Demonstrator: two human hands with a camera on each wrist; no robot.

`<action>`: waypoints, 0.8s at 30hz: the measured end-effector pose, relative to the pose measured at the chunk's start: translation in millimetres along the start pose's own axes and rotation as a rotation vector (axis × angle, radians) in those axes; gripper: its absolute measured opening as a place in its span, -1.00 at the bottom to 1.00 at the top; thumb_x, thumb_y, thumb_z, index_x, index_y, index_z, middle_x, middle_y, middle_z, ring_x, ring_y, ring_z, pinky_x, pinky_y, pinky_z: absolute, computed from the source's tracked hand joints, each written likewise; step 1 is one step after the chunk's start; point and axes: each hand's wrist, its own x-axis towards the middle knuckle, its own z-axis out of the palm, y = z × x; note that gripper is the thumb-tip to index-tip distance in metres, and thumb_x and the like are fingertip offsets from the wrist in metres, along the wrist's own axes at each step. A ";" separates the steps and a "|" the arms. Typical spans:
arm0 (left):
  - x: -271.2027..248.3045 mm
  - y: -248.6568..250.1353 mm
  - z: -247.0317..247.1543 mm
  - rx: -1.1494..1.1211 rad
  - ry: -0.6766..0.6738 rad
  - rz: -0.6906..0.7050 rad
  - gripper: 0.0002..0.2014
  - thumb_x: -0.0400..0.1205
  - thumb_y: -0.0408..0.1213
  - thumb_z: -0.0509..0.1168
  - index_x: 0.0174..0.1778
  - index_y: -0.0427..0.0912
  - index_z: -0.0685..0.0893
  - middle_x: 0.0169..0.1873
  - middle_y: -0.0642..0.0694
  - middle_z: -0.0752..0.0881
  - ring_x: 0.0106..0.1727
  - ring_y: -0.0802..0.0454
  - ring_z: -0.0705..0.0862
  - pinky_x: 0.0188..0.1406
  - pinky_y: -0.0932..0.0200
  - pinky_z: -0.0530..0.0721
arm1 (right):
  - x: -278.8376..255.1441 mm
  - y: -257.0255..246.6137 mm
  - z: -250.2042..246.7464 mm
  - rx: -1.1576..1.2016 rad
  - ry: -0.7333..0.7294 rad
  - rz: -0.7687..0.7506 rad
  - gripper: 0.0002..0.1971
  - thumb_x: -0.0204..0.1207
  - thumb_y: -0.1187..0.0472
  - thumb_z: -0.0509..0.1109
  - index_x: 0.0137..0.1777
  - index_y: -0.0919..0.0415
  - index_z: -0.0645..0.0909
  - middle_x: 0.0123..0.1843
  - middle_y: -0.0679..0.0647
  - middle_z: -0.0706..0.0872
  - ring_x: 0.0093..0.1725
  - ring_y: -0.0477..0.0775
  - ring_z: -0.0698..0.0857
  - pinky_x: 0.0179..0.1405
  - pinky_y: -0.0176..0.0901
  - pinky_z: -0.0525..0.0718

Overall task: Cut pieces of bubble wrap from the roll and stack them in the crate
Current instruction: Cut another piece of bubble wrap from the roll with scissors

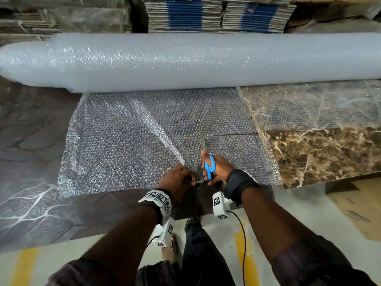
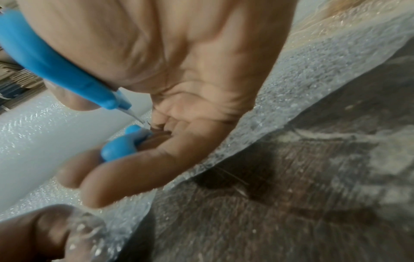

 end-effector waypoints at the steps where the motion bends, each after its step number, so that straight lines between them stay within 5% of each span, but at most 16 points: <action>1: -0.1 0.0 -0.1 0.001 0.000 0.003 -0.86 0.56 -0.08 0.44 0.01 0.05 0.74 0.02 0.08 0.55 0.00 0.15 0.54 -0.05 0.29 0.45 | 1.1 0.4 0.0 -0.001 0.005 -0.003 -0.19 0.25 -0.56 0.25 -0.06 0.27 0.62 -0.36 0.16 0.69 -0.40 0.12 0.70 -0.44 -0.10 0.71; 16: 2.1 -3.5 3.7 -0.011 -0.004 0.007 -0.87 0.54 -0.10 0.45 -0.02 0.05 0.74 0.08 0.01 0.61 0.10 0.03 0.63 0.02 0.28 0.47 | 10.7 18.6 3.5 -0.032 0.087 -0.045 -0.45 0.52 -0.33 0.35 -0.08 0.25 0.61 -0.41 0.11 0.67 -0.52 0.03 0.65 -0.59 -0.17 0.65; 24: 2.4 -8.0 5.8 -0.027 -0.001 0.042 -0.87 0.52 -0.14 0.47 -0.04 0.03 0.75 0.02 0.02 0.61 0.08 0.02 0.62 0.06 0.25 0.49 | -2.4 27.6 -3.2 0.045 0.063 -0.002 -0.37 0.41 -0.42 0.30 -0.10 0.24 0.59 -0.42 0.13 0.65 -0.53 0.07 0.64 -0.57 -0.17 0.64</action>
